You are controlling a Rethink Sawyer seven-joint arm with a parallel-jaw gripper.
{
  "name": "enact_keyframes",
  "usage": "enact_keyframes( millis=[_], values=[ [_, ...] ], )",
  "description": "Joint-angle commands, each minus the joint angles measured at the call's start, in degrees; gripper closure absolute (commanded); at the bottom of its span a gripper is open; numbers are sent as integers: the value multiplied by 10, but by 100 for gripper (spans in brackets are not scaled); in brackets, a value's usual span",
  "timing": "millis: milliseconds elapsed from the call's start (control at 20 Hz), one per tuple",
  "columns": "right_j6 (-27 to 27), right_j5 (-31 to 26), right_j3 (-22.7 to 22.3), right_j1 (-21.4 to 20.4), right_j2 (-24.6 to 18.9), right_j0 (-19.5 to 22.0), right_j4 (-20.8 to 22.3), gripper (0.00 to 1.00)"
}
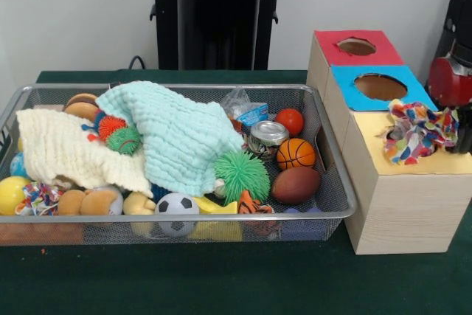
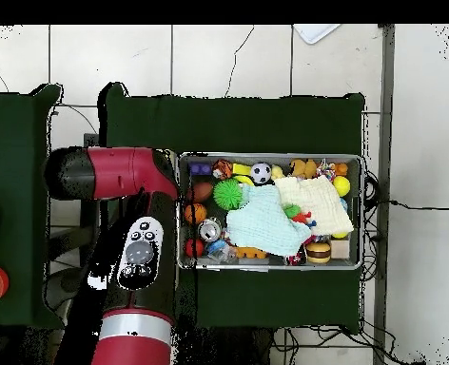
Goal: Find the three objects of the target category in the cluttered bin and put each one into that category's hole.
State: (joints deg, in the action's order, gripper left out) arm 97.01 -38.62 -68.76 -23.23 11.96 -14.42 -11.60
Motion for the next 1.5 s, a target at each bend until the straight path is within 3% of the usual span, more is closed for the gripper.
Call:
enact_keyframes(
  millis=[50, 250, 550, 1050, 1300, 1500],
  values=[
    [119, -128, -11, -9, 7, 14, 1, 100],
    [110, -136, -36, -35, 8, 12, 3, 100],
    [105, -130, -63, -36, -10, 25, -7, 100],
    [77, 45, -95, 25, -72, 67, -3, 100],
    [79, 19, -76, 46, -56, 61, 12, 100],
    [74, 37, -69, 71, -63, 66, 11, 100]
  ],
)
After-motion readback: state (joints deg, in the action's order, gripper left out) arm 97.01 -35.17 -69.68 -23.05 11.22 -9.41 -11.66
